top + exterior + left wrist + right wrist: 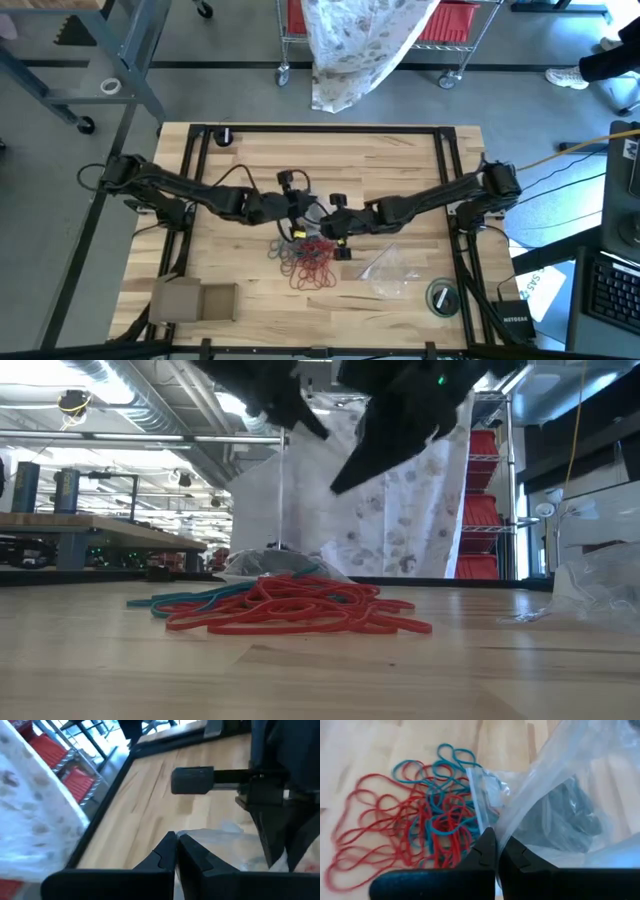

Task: Sort rubber bands
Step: Open the transparent zip lock bag

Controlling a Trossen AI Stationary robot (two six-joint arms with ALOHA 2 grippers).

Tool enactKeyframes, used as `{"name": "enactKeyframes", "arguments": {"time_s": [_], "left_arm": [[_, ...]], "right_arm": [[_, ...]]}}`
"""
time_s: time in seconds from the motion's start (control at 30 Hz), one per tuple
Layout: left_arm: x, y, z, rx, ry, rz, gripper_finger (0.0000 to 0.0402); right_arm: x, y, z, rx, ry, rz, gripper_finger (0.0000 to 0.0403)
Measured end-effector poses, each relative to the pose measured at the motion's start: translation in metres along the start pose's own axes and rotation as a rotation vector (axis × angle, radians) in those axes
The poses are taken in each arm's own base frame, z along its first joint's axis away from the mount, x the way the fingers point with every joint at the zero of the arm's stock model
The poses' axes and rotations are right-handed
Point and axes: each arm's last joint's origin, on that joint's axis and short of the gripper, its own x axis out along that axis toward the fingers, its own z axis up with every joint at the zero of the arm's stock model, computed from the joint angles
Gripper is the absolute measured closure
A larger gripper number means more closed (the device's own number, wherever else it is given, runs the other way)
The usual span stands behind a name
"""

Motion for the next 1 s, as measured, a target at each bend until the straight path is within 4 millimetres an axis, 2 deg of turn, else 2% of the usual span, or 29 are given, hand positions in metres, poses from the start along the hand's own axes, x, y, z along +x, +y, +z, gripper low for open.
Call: {"name": "enactKeyframes", "arguments": {"time_s": [0.2,0.37,0.47,0.67,0.83,1.0], "left_arm": [[0.001,-0.001,-0.008,0.018,0.069,0.030,0.0401],[0.002,-0.002,-0.012,-0.004,0.107,0.022,0.0401],[0.002,-0.002,-0.013,-0.031,0.110,0.032,0.0401],[-0.002,-0.005,-0.014,-0.079,0.122,0.032,0.0401],[-0.003,-0.006,-0.021,-0.156,0.187,0.018,0.0401],[-0.004,-0.011,-0.023,-0.214,0.187,-0.033,0.0401]], "right_arm": [[0.028,0.006,-0.009,-0.004,0.017,0.014,0.0402],[0.037,0.008,-0.015,0.065,0.052,0.013,0.0399],[0.026,0.006,-0.010,0.068,0.057,0.008,0.0379],[-0.015,0.000,0.013,0.066,0.079,0.038,0.0310],[-0.045,0.006,0.014,0.029,0.136,0.115,0.0270],[-0.044,0.028,0.000,-0.036,0.150,0.117,0.0263]]}}
